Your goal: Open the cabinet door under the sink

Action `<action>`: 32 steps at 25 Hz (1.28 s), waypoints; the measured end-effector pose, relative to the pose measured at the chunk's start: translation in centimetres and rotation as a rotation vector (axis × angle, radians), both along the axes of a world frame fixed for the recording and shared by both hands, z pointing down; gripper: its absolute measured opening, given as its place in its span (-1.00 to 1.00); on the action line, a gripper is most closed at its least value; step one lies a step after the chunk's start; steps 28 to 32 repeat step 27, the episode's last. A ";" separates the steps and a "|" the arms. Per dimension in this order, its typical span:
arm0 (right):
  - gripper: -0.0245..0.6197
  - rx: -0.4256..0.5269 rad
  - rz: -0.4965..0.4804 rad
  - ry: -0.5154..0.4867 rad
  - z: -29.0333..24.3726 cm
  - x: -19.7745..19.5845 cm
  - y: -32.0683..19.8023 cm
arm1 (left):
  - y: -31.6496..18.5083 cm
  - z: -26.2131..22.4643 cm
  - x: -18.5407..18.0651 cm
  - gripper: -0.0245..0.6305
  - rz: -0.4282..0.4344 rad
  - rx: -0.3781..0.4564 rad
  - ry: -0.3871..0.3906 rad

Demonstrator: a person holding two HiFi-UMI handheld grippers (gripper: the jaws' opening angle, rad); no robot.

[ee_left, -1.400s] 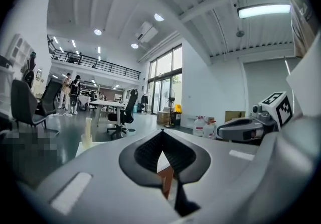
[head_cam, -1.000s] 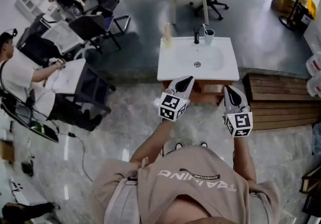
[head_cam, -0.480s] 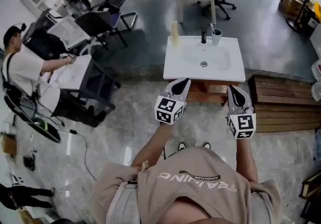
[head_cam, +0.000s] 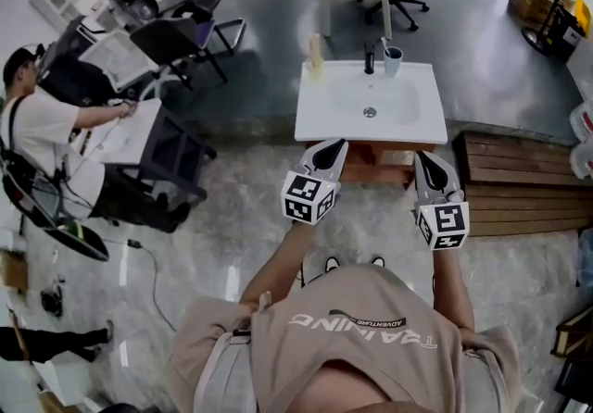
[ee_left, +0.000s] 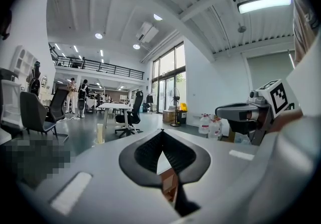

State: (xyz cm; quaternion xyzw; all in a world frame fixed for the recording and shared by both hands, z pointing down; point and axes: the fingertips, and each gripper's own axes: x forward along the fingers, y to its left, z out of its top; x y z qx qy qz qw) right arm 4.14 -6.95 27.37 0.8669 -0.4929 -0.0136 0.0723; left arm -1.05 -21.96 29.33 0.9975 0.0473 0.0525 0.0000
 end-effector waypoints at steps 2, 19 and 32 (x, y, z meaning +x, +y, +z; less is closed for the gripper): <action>-0.92 -0.007 -0.001 -0.004 0.2 0.1 0.1 | 0.2 0.0 0.1 -0.88 -0.001 0.000 0.000; -0.92 -0.036 -0.044 -0.019 1.1 0.5 -0.8 | -0.5 0.8 -0.1 -0.88 -0.008 -0.060 -0.011; -0.92 -0.020 -0.031 -0.043 2.2 2.0 0.1 | -0.3 1.1 1.0 -0.88 -0.008 -0.054 -0.029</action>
